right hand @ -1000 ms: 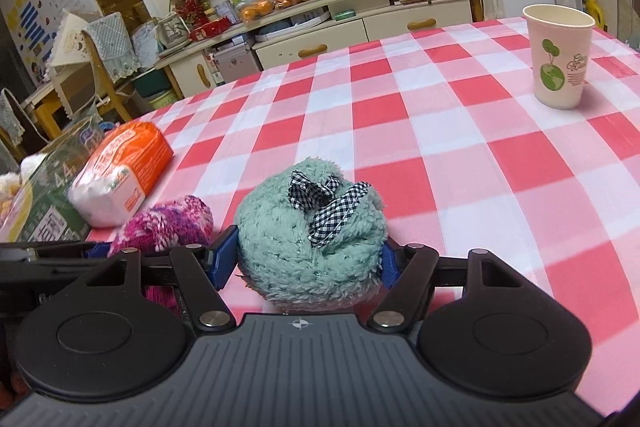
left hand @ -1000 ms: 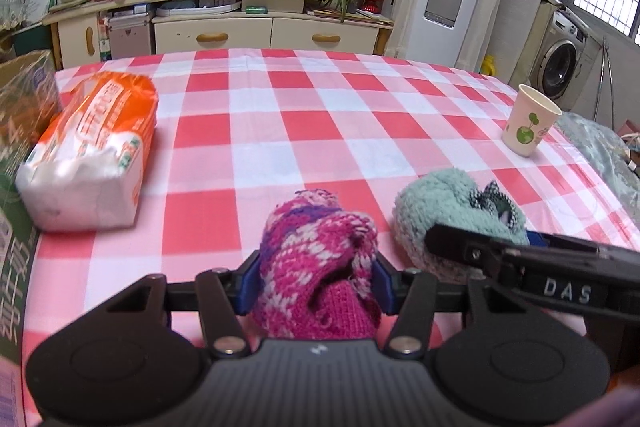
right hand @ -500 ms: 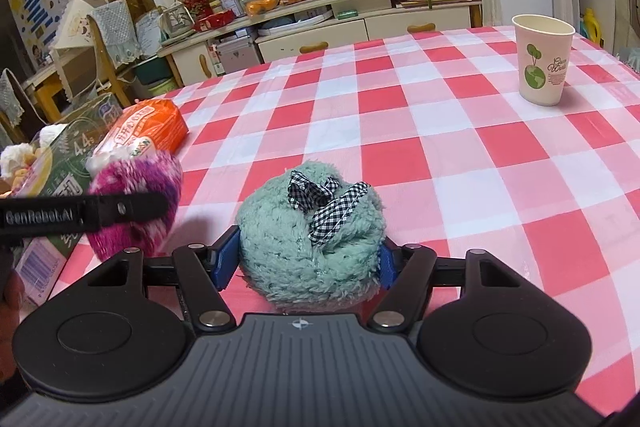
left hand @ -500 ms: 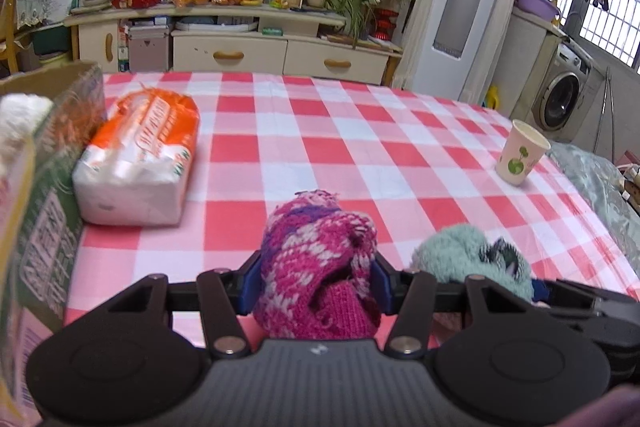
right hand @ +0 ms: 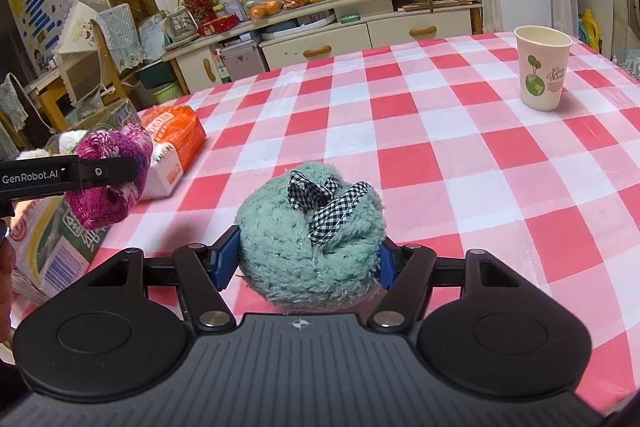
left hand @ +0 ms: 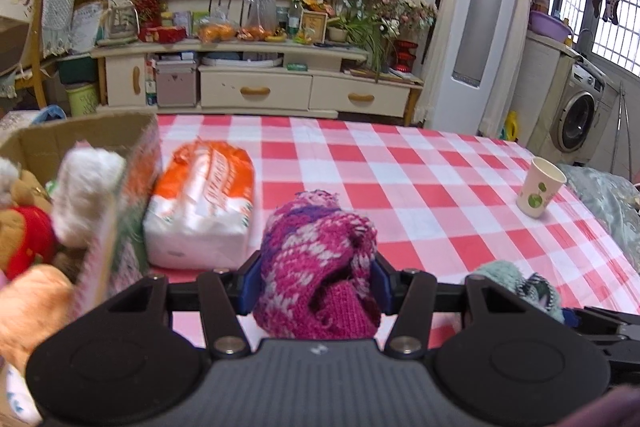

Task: Organize soft objects
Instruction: 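Carry the green ball and pink slipper over the cardboard box with both grippers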

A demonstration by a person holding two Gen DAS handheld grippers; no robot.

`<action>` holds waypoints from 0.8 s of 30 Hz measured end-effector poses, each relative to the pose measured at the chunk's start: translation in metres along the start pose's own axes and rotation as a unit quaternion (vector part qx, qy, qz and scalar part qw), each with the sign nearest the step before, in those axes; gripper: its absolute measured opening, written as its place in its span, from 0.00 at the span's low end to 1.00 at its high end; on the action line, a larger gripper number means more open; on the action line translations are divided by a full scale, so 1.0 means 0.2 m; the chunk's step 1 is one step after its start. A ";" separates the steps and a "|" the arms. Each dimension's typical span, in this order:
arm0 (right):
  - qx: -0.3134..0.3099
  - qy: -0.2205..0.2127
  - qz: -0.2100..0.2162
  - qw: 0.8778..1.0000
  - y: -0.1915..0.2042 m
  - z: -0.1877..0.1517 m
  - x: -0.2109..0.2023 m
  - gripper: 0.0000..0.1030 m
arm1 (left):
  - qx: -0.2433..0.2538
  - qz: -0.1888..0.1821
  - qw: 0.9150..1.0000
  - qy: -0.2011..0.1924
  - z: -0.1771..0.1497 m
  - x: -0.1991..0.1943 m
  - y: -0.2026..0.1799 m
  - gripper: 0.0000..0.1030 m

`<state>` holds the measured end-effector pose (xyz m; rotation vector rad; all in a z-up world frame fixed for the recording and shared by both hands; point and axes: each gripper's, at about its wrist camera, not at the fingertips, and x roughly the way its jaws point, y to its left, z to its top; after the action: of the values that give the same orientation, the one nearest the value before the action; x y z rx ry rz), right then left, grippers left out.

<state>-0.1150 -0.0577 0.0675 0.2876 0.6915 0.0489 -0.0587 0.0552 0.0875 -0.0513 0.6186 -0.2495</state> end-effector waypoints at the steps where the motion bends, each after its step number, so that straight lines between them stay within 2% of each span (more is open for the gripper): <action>1: 0.000 -0.001 0.001 1.000 0.01 0.00 -0.01 0.80 | 0.000 0.002 1.000 -0.004 0.01 -0.01 0.01 0.51; 24: -0.025 -0.027 0.028 0.999 0.23 0.13 -0.03 0.80 | 0.001 0.044 0.997 -0.068 0.16 -0.17 0.19 0.52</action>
<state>-0.1013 -0.0206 0.1030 0.2593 0.6276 0.1113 -0.0595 0.0988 0.1290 -0.0385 0.4832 -0.1605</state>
